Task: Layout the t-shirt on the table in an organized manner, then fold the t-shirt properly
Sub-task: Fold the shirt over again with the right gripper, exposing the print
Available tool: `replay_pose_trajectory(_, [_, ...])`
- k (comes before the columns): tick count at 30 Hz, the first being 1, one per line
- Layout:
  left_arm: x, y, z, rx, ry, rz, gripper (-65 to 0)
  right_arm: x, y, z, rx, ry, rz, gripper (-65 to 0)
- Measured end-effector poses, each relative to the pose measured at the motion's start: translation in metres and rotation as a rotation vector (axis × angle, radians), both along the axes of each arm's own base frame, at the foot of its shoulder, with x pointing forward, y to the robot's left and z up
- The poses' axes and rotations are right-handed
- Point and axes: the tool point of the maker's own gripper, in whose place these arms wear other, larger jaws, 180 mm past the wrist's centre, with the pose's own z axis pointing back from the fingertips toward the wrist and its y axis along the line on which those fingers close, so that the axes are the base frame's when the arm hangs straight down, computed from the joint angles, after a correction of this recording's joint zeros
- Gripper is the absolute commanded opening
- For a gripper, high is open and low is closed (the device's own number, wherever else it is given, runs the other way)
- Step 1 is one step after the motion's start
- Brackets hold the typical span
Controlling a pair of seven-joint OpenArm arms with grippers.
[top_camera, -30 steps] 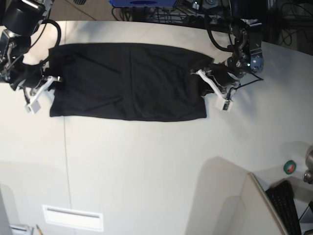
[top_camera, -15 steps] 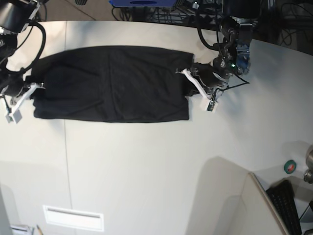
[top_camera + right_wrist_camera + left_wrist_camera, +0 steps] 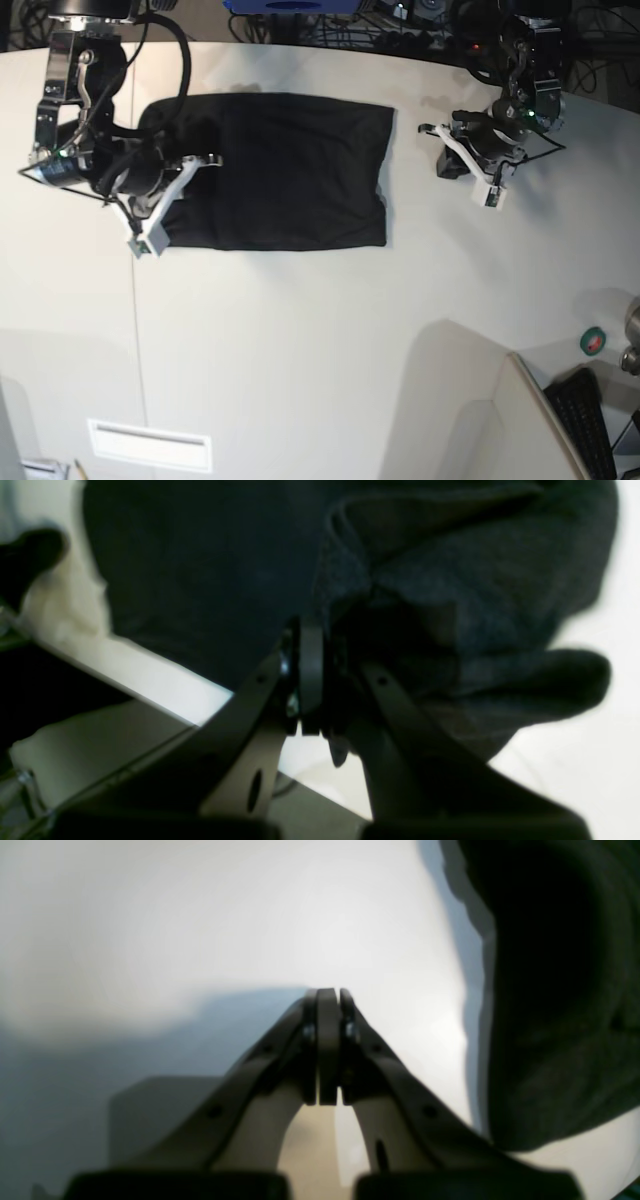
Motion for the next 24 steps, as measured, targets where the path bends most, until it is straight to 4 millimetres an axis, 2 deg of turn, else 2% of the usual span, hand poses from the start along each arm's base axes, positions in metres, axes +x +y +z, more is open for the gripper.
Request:
replay_pose_trajectory(5, [-0.002,0.015,0.0,0.035,0.007,0.017,-65.0,0.001,0.047,0.016,0.058,-0.016,0.046,-65.0])
replay_pose_trajectory(13, [-0.005,0.015,0.0,0.03,0.003,0.018,-65.0,-0.009,0.114,0.035,0.11,-0.015,0.174,-65.0])
replay_pose_trajectory(16, [-0.005,0.015,0.001,0.029,0.003,0.016,-65.0,0.0,0.127,0.038,0.124,-0.018,0.174,-65.0])
replay_pose_trajectory(18, [-0.008,0.02,0.0,0.04,0.011,0.013,-65.0,0.005,0.13,0.032,0.12,-0.009,0.161,-65.0])
replay_pose_trajectory(21, [-0.014,0.027,0.002,0.06,0.016,0.007,-65.0,0.001,0.132,0.022,0.097,0.026,0.175,-65.0])
replay_pose_trajectory(24, [-0.022,0.042,0.007,0.08,0.019,0.047,-65.0,0.0,0.141,0.024,0.099,0.024,0.2,-65.0])
